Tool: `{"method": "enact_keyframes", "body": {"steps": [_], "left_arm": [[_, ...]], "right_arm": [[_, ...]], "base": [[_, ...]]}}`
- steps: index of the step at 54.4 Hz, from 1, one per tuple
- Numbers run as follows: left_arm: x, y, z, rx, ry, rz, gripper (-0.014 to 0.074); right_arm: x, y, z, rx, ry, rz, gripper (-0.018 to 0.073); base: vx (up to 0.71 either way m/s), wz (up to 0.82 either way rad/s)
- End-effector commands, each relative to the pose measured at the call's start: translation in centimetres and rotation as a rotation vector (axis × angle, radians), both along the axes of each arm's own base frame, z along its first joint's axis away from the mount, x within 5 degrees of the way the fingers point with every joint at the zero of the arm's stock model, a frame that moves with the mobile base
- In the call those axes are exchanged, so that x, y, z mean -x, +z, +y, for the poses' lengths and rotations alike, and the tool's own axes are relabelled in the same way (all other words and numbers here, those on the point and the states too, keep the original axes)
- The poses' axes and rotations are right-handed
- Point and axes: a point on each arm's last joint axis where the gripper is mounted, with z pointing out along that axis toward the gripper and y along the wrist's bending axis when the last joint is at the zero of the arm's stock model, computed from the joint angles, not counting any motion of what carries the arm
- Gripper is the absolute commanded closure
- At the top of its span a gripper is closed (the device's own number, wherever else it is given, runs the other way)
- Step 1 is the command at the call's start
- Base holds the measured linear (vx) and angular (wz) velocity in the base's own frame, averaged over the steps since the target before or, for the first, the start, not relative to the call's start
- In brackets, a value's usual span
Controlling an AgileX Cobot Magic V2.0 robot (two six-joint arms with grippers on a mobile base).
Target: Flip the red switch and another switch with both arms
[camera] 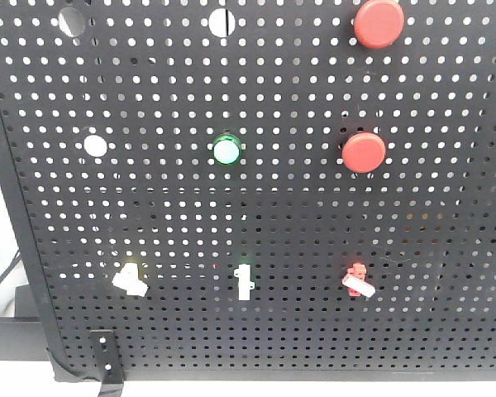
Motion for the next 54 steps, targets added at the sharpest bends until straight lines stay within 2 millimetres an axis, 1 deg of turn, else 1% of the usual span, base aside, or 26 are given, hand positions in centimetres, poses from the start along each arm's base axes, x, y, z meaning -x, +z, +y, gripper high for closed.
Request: {"method": "enact_keyframes", "body": {"steps": [1,9,17,24,30,36,45,54], "left_arm": [[-1.1,2.1,-0.7,0.036,-0.036,-0.156,0.0594],[-2.9,1.7,-2.6,-0.016,-0.145,-0.192,0.0594],[-4.5,1.0,-5.2,-0.095,-0.276,-0.252,0.0594],[-5.7,0.3,-6.8,-0.103,-0.344,-0.28,0.0594],[-6.8,-0.6,-7.7,-0.099,-0.371,-0.269,0.0594],[-8.3,-0.8,-8.5,-0.105,-0.381,-0.238,0.0594],[-10.7,0.7,-9.5,-0.101,-0.373,-0.244,0.0594],[-12.2,0.5,-10.0,-0.119,-0.371,-0.184,0.0594]], "right_arm": [[0.1,1.9,0.0,0.005,-0.001,-0.12,0.0566],[0.0,1.9,0.0,0.004,-0.001,-0.119,0.0566],[0.0,1.9,0.0,0.004,-0.001,-0.119,0.0566],[0.0,1.9,0.0,0.004,-0.001,-0.118,0.0566],[0.0,1.9,0.0,0.004,-0.001,-0.118,0.0566],[0.0,1.9,0.0,0.004,-0.001,-0.118,0.0566],[0.0,1.9,0.0,0.004,-0.001,-0.119,0.0566],[0.1,1.9,0.0,0.004,-0.001,-0.12,0.0566]], "base": [[0.0,0.0],[0.0,0.0],[0.0,0.0],[0.0,0.0],[0.0,0.0],[0.0,0.0],[0.0,0.0],[0.0,0.0]]}}
